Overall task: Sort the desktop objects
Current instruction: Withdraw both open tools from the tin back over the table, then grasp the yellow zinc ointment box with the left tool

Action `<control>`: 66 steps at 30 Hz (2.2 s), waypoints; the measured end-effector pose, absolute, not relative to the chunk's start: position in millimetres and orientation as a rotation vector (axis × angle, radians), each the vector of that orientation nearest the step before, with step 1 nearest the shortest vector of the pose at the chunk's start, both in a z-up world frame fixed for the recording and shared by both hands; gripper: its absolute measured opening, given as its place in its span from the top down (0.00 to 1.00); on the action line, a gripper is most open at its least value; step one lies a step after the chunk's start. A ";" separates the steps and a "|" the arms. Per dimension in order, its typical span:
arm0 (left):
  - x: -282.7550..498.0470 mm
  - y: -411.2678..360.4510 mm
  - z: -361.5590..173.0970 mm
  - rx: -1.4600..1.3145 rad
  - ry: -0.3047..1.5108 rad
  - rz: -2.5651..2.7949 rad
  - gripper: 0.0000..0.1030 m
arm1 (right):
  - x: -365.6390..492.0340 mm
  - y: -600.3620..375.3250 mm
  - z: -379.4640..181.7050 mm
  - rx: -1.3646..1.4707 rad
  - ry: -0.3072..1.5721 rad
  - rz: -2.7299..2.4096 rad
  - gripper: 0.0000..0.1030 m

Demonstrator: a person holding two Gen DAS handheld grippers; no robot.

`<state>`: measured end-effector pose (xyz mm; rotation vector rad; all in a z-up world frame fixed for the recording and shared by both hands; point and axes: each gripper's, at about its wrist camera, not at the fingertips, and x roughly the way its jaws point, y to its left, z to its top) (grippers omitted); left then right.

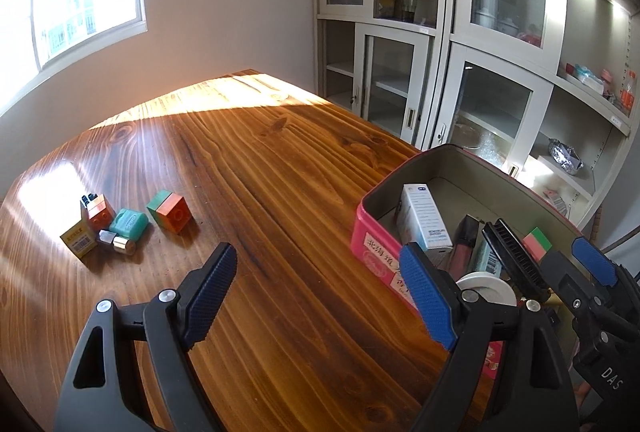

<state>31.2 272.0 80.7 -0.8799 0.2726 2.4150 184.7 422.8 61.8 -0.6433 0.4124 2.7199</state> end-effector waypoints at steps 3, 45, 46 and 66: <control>25.9 259.1 79.9 -0.892 0.254 2.434 0.16 | 179.1 412.8 62.9 -0.658 0.393 2.737 0.22; -111.9 62.8 48.5 -1.163 -0.092 2.822 0.16 | 19.9 273.4 42.8 -1.098 0.140 3.015 0.20; -115.8 62.9 47.8 -1.165 -0.095 2.827 0.16 | 15.8 271.7 41.7 -1.109 0.138 3.015 0.20; -177.1 58.1 25.4 -1.229 -0.109 2.861 0.16 | -60.4 251.0 27.7 -1.239 0.163 2.973 0.20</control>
